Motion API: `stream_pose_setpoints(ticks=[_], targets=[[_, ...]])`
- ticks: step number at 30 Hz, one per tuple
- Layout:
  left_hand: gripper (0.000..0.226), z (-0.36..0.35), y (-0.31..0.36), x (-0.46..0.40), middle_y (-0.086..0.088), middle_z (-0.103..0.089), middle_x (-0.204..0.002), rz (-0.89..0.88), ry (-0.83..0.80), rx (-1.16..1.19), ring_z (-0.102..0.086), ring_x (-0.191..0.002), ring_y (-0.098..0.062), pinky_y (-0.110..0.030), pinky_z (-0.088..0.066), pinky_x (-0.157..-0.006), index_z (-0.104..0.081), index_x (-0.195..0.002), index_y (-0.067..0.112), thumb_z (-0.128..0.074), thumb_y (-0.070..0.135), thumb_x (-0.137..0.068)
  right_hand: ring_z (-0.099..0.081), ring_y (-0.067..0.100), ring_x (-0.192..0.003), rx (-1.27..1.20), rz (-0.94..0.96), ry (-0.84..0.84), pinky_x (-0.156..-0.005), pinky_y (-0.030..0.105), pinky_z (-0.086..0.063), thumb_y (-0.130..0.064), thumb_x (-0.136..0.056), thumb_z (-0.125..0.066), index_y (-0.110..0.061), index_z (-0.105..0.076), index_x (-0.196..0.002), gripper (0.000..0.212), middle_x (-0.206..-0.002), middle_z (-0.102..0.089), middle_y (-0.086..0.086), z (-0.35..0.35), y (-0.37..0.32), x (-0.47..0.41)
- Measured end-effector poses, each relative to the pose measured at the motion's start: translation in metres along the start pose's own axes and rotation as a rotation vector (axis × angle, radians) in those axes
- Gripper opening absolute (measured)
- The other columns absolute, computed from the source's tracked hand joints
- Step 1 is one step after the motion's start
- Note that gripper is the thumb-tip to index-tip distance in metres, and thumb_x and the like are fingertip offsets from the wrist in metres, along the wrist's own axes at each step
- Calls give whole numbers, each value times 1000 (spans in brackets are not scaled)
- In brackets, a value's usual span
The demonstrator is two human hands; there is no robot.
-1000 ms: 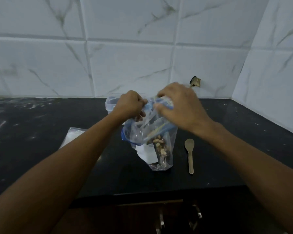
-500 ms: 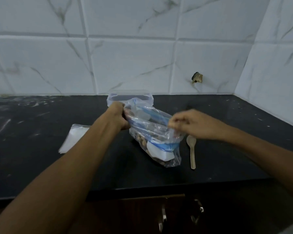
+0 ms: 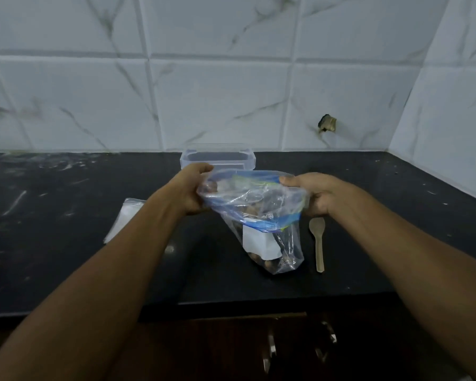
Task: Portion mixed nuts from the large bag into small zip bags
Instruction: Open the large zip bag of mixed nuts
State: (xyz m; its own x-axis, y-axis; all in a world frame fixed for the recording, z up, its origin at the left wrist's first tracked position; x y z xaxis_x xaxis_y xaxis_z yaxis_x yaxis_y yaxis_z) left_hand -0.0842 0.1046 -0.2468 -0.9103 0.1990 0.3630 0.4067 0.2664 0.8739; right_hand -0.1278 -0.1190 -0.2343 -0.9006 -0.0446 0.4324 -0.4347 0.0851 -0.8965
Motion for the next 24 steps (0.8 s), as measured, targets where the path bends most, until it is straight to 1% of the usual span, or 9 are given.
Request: stream_pose_setpoints(ticks=[2, 4, 6, 10, 13, 17, 19, 21, 24], targets=[[24, -6, 15, 5, -3, -61, -82, -292, 138, -420, -62, -74, -20, -32, -52, -71, -60, -95, 14, -50, 35, -96, -62, 24, -78, -8, 1, 31, -83, 46, -51, -17, -99, -50, -9, -57, -91, 13, -86, -64, 9, -3, 0, -3], [38, -22, 34, 32, -5, -66, -102, -803, 376, -971, -62, -96, -22, -36, -49, -87, -66, -103, 14, -49, 47, -93, -64, 23, -72, 28, 4, 58, -72, 43, -56, -16, -99, -49, -8, -57, -91, 14, -83, -65, 9, -2, -2, -3], [47, -54, 32, 66, -2, -67, -108, -1088, 176, -1240, -59, -100, -17, -35, -47, -90, -69, -104, 16, -45, 54, -89, -66, 23, -68, 150, 15, 102, -62, 41, -59, -17, -97, -53, -6, -59, -96, 12, -86, -67, 11, 2, -5, -3], [41, -90, -11, 83, -1, -67, -109, -764, -449, -1578, -61, -98, -17, -35, -49, -88, -65, -116, 18, -61, 49, -90, -64, 24, -69, 704, 156, 310, -53, 27, -49, -28, -85, -69, -3, -65, -98, 28, -90, -67, 13, 9, -24, 3], [25, -98, -22, 91, -1, -64, -97, -886, -490, -1751, -58, -87, -18, -31, -44, -72, -65, -100, 15, -68, 37, -87, -58, 20, -70, 894, 300, 325, -55, 26, -42, -35, -85, -69, -6, -67, -90, 30, -79, -62, 7, -2, -33, 3], [3, -94, -43, 114, -5, -60, -71, -1698, -338, -1902, -55, -61, -25, -32, -38, -61, -61, -84, 13, -64, 12, -85, -57, 23, -66, 694, 308, 485, -52, 26, -43, -21, -90, -62, -3, -62, -94, 19, -83, -61, 13, 20, -29, -8], [9, -80, -56, 119, -4, -56, -68, -1937, -231, -1860, -49, -60, -22, -33, -35, -62, -61, -85, 14, -58, 6, -89, -57, 24, -64, 516, 252, 477, -56, 30, -47, -15, -92, -60, 1, -61, -99, 17, -88, -63, 17, 30, -20, -10], [9, -67, -63, 121, -3, -54, -70, -1990, -159, -1803, -46, -64, -20, -32, -34, -66, -57, -85, 14, -58, 11, -93, -56, 25, -61, 474, 212, 447, -57, 32, -47, -14, -93, -58, 0, -61, -96, 15, -84, -62, 17, 29, -11, -10], [35, -57, -54, 119, -2, -59, -82, -1621, -53, -1593, -52, -77, -19, -36, -41, -73, -63, -84, 16, -53, 48, -93, -56, 20, -59, 437, 151, 383, -50, 27, -44, -28, -93, -60, -7, -58, -93, 21, -80, -61, 11, 26, -7, -2]])
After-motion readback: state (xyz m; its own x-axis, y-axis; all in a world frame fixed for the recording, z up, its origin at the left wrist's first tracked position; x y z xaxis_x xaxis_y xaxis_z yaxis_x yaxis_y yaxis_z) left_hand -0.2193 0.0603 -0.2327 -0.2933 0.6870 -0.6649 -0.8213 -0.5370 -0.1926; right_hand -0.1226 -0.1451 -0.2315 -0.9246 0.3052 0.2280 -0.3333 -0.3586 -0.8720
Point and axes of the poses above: each hand's wrist, its own x-axis away from the middle knuckle, its own z-axis out of the back of the hand, y = z × x, the point moved 5 cm from there along -x, towards the middle knuckle
